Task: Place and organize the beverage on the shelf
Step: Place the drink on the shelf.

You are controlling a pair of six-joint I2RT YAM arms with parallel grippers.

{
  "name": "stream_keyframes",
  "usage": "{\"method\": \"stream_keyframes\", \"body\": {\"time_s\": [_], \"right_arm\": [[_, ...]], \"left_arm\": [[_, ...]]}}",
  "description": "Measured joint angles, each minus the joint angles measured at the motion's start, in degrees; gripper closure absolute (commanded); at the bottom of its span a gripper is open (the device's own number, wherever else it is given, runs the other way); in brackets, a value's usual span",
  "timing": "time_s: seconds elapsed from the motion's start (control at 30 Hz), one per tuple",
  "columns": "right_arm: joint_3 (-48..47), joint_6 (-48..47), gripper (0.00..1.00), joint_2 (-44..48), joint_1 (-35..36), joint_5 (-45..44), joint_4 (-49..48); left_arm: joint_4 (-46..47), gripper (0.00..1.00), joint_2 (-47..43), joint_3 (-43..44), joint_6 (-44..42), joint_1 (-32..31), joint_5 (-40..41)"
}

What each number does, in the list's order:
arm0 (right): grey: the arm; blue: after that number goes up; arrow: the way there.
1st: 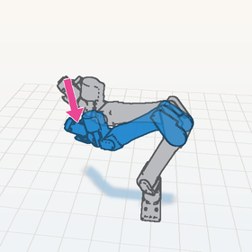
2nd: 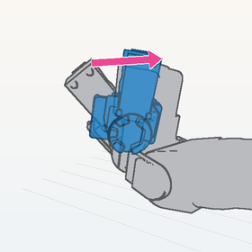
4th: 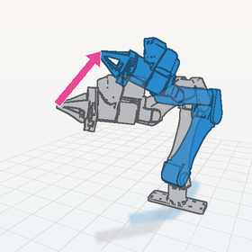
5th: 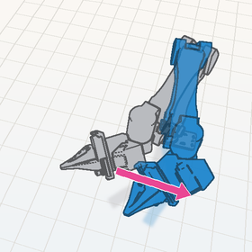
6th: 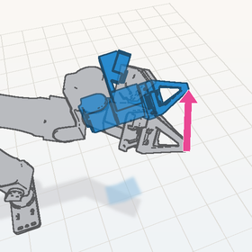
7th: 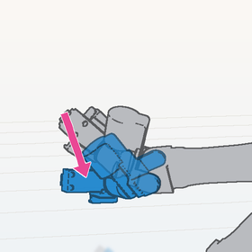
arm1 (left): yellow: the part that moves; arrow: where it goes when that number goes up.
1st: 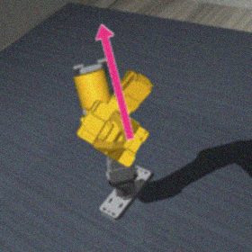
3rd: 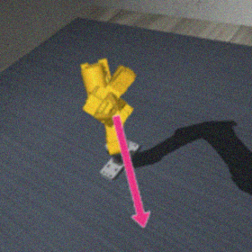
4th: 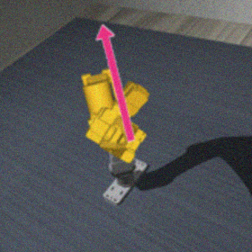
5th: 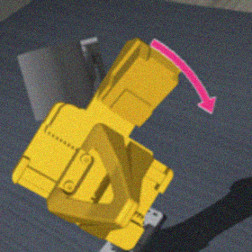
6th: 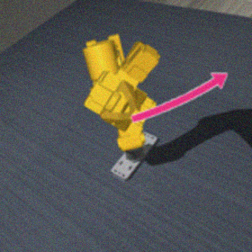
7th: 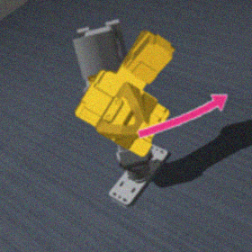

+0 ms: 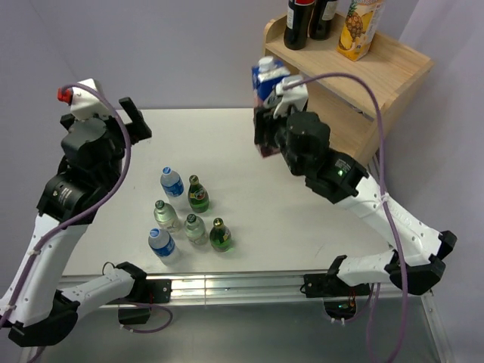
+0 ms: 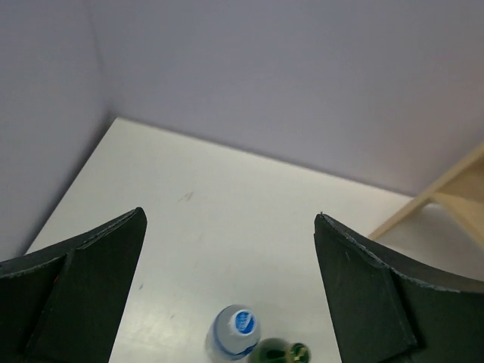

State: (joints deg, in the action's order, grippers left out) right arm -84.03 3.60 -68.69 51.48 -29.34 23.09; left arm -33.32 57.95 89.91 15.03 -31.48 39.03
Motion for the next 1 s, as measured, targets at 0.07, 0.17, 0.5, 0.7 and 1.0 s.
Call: {"method": "stream_keyframes", "body": {"time_s": [0.07, 0.17, 0.5, 0.7, 1.0], "right_arm": [[-6.2, -3.2, 0.96, -3.3, -1.6, -6.3, -1.5], [-11.9, -7.3, 0.96, -6.1, -4.0, -12.9, -4.4], [-27.4, -18.8, 0.97, -15.4, -14.6, -26.1, -12.6], [-37.1, -22.7, 0.97, -22.0, -18.3, -29.8, -14.4], [-41.4, -27.6, 0.97, -30.1, -23.6, -31.9, -21.0]], "left_arm": [[-1.7, 0.0, -0.7, -3.7, 2.5, 2.3, 0.2], [-2.6, 0.0, -4.5, -11.8, 5.6, 2.9, 0.2], [-2.0, 0.01, -21.1, -33.3, 9.9, 3.0, 3.8], [-1.4, 0.0, -25.8, -37.6, 10.9, 3.0, 2.6], [-0.3, 0.01, -26.4, -37.6, 11.4, 3.1, 2.1]]}}
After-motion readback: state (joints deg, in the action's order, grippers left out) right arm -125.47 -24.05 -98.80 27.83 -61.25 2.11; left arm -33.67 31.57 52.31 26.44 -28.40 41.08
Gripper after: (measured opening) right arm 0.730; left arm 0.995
